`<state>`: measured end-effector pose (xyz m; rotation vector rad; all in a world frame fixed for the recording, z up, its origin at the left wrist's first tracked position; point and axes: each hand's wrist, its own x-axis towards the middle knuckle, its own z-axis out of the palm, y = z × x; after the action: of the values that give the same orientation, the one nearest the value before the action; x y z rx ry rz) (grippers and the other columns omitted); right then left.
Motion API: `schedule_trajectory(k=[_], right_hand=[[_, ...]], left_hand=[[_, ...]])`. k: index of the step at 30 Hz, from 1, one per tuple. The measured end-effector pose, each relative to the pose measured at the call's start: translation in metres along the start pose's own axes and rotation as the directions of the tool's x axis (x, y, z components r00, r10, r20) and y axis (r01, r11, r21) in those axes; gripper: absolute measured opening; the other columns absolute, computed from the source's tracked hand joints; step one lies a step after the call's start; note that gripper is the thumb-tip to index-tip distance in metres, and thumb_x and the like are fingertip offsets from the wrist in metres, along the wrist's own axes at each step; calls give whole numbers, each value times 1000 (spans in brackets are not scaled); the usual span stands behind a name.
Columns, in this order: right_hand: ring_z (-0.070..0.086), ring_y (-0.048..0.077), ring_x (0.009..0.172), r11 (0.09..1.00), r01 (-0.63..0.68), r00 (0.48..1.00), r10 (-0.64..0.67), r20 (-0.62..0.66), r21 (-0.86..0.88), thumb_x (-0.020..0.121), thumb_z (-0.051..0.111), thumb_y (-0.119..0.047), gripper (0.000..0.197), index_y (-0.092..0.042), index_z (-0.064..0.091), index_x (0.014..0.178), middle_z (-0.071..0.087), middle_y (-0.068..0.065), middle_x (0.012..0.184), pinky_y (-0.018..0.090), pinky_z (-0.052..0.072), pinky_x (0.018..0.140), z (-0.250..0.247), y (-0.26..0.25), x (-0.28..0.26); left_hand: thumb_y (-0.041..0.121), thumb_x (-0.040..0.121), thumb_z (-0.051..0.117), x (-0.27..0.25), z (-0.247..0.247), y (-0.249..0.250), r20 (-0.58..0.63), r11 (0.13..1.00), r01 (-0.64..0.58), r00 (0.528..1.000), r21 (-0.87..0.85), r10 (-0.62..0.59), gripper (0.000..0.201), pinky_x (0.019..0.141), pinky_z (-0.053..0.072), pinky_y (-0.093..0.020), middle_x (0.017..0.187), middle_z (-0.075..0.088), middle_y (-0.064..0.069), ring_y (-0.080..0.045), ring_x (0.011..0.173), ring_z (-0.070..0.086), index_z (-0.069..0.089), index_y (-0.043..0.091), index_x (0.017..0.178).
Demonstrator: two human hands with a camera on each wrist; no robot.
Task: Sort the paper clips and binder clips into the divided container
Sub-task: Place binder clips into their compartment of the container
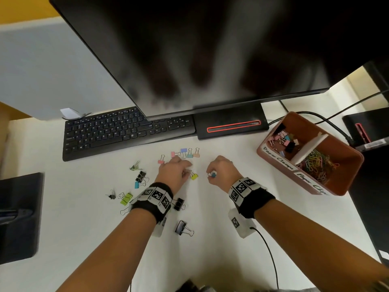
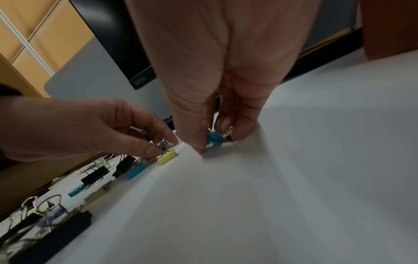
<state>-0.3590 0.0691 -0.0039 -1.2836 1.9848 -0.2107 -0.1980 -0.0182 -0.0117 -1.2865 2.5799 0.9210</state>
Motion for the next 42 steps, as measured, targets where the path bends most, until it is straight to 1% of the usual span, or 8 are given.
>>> schedule_trajectory(k=[7,14,20,24,30,38,40,42], right_hand=[[55,28,99,998,32,999,-33,5,56,78,68,-11,19,-9,67,97,57,13,109,29,40,94,0,5,-5],[54,29,102,999,42,996,-42,76,10,75,73,-17,29,-10,66,102,55,13,112,30,40,91,-6,6,-4],[56,28,97,999,50,995,-50,88,2,73,76,-17,30,-10,66,100,56,11,108,31,44,86,-7,9,-6],[51,21,86,998,59,995,-61,76,25,74,74,-16,30,-10,66,102,48,3,94,27,42,80,-5,13,-8],[58,25,91,994,89,994,-93,59,64,77,71,-15,27,-9,67,103,61,12,106,29,44,85,-6,19,-22],[62,20,88,995,67,919,-32,-393,76,80,70,-16,30,-7,66,108,69,11,102,26,46,85,-114,52,-70],[61,21,85,992,45,880,15,-476,116,83,66,-11,28,-2,64,109,68,18,104,24,50,81,-146,63,-79],[61,29,94,989,-27,910,84,-406,145,86,60,-5,35,1,56,120,62,24,114,21,53,80,-164,74,-78]], left_hand=[[48,75,67,-2,2,16,77,999,42,996,31,-44,42,92,42,-33,111,45,3,-14,98,51,60,23,108],[25,83,65,6,9,23,88,994,39,995,98,-48,14,86,46,-39,102,51,-6,-25,90,54,63,15,92],[15,80,67,9,8,20,85,999,-39,996,0,39,9,76,42,-25,92,41,-1,-17,76,47,63,8,86],[19,77,69,9,4,22,40,994,-62,997,-86,66,9,71,37,-22,84,55,-2,-18,76,53,60,17,76],[16,77,71,6,-10,41,5,973,-70,997,-218,73,9,67,38,-15,81,61,3,-12,76,54,62,17,76],[20,74,75,37,-29,160,-97,864,-222,975,-452,200,13,61,39,-3,75,62,6,-1,66,53,62,18,78],[21,76,74,50,-24,198,-92,824,-251,967,-508,238,12,64,43,-7,78,64,4,-6,69,57,64,17,81],[28,79,69,62,-15,225,-63,819,-240,968,-522,243,16,77,52,-22,88,68,0,-13,80,63,67,17,91]])
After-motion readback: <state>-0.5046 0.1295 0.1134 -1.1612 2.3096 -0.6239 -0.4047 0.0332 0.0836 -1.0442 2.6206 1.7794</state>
